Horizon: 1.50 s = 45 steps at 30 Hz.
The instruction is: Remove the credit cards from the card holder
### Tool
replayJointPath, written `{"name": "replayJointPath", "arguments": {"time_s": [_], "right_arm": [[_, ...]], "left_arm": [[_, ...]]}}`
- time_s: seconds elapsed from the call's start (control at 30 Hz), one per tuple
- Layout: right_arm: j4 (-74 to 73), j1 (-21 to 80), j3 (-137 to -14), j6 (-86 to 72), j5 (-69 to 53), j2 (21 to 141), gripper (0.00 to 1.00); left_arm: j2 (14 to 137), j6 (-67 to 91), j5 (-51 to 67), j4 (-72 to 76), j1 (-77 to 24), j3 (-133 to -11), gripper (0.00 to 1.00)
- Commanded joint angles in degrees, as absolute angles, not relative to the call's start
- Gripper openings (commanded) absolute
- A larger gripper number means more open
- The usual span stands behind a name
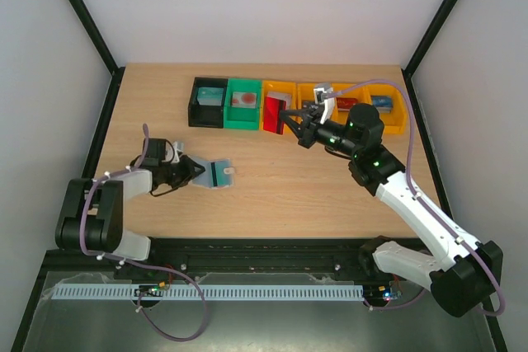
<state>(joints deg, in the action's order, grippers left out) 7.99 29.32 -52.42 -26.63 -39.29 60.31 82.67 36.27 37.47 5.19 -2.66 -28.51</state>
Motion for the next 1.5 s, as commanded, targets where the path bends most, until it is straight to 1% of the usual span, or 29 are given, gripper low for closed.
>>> {"name": "replayJointPath", "arguments": {"time_s": [0.0,0.07,0.17,0.23,0.3,0.4,0.47,0.53,0.63,0.7,0.8,0.87,0.93,0.97,1.1,1.2,1.23,1.3,1.37,1.47], "right_arm": [[8.04,29.12,-52.71,-27.00,-40.58,59.82,0.02],[7.93,29.18,-52.80,-26.90,-40.76,59.40,0.02],[7.51,29.18,-52.89,-26.70,-40.91,58.79,0.02],[7.30,29.15,-52.80,-26.63,-41.13,58.55,0.02],[7.28,29.14,-52.78,-26.71,-41.66,58.62,0.02],[7.34,29.17,-53.40,-26.93,-42.82,59.09,0.02],[7.77,29.17,-53.93,-27.34,-44.45,59.45,0.02],[9.21,29.18,-54.07,-28.07,-46.52,59.46,0.02],[12.63,29.14,-53.61,-29.09,-50.04,59.12,0.02],[14.40,29.27,-53.21,-29.47,-51.36,58.75,0.02],[17.76,29.43,-52.65,-30.29,-53.17,58.09,0.02],[21.42,29.63,-51.59,-32.09,-54.16,57.51,0.02],[26.84,29.96,-50.00,-34.79,-54.36,56.95,0.01],[29.79,30.16,-49.07,-36.63,-54.28,56.88,0.02],[37.71,31.88,-47.69,-41.49,-51.95,57.97,0.02],[41.32,33.55,-47.53,-42.83,-50.23,58.85,0.02],[42.20,33.93,-47.48,-43.16,-49.78,59.08,0.02],[42.99,34.60,-47.65,-43.33,-49.41,59.38,0.02],[43.24,35.04,-47.73,-43.36,-49.39,59.58,0.02],[43.10,35.30,-47.64,-43.24,-49.12,59.67,0.02]], "left_arm": [[84.20,33.16,31.75,1.28,-2.11,-29.05,0.24],[83.70,32.04,29.01,-0.33,-2.03,-29.68,0.34],[81.27,30.59,21.25,-3.52,-0.71,-30.32,0.53],[79.60,30.50,18.33,-5.28,1.96,-30.75,0.62],[78.57,31.15,18.00,-6.78,6.22,-31.69,0.68],[76.94,31.94,20.28,-9.24,13.96,-34.02,0.74],[75.41,30.96,24.12,-10.96,16.43,-37.06,0.77],[73.76,28.53,29.79,-11.78,16.57,-41.50,0.79],[72.26,24.51,40.22,-12.33,13.99,-50.11,0.77],[72.15,16.79,48.96,-14.81,9.61,-56.79,0.77],[71.58,2.14,59.61,-24.70,0.60,-66.43,0.77],[71.90,-8.53,63.99,-33.85,-5.50,-72.99,0.79],[73.23,-16.14,64.49,-41.59,-11.36,-79.25,0.79],[73.70,-17.16,63.63,-42.91,-14.42,-81.53,0.79],[75.75,-13.33,61.48,-41.80,-21.10,-87.13,0.78],[76.89,-11.88,59.24,-41.26,-24.95,-88.84,0.76],[77.08,-12.01,58.50,-41.49,-25.98,-88.93,0.74],[77.33,-12.30,57.05,-41.66,-27.42,-88.52,0.67],[77.43,-12.30,56.52,-41.56,-27.93,-88.19,0.58],[77.35,-12.00,57.35,-41.16,-28.21,-88.27,0.41]]}}
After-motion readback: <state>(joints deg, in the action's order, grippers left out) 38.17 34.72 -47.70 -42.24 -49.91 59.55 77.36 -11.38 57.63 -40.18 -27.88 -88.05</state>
